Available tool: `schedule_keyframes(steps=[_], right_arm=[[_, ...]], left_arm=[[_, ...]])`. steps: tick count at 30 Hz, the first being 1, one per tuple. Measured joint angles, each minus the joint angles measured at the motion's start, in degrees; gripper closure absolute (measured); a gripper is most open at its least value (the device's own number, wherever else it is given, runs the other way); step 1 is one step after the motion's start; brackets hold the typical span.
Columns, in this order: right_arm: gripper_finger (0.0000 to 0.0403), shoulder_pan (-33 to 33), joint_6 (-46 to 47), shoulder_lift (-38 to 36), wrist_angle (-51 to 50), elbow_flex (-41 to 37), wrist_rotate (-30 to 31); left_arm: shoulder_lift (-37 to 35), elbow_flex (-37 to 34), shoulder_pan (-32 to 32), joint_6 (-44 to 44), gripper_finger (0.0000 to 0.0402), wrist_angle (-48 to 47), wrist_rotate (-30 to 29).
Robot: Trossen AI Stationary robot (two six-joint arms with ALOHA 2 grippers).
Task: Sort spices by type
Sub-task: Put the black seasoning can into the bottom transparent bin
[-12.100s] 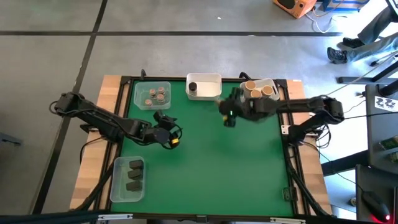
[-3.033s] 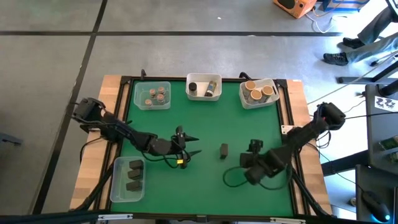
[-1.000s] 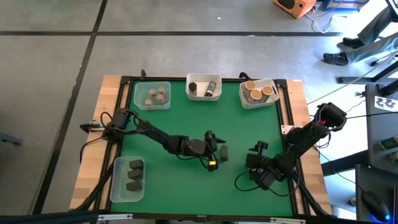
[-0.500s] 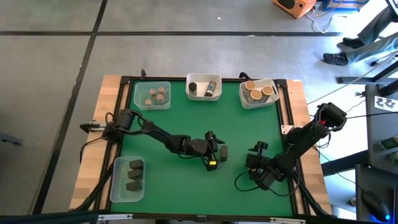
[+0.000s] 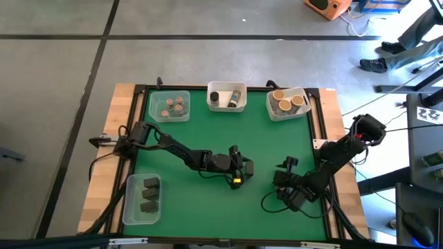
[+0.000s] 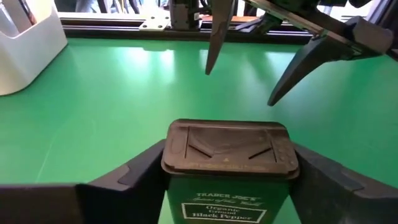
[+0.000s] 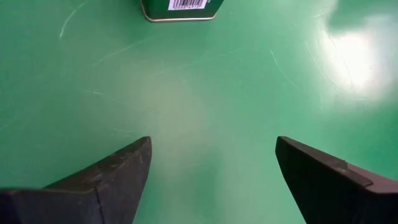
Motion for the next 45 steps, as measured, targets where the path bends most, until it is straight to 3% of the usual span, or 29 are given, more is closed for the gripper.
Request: schedule_keyframes(steps=[6,15,30,36,45], right_arm=[[0.0061,0.0,0.3,0.0,0.1,0.0,0.3],[0.0061,0.0,0.3,0.0,0.9,0.0,0.8],[0.0061,0.0,0.2,0.0,4.4,0.0,9.3],[0.0061,0.0,1.9,0.0,5.0,0.0,12.8],[0.0061,0.0,2.0,0.0,7.1,0.0,12.8]], left_arm=[[-3.3,-0.1,-2.5,-0.2,0.0152,-2.1,-2.3],[-19.3,0.0,-12.4,-2.1,0.0134,-23.5,-15.8],[-42.4,0.0,-28.8,-36.1,0.0142,-68.1,-17.9],[-46.5,0.0,-35.4,-47.4,0.0141,-78.8,-18.4],[-47.7,0.0,-45.9,-67.3,0.014,-95.3,-18.7]])
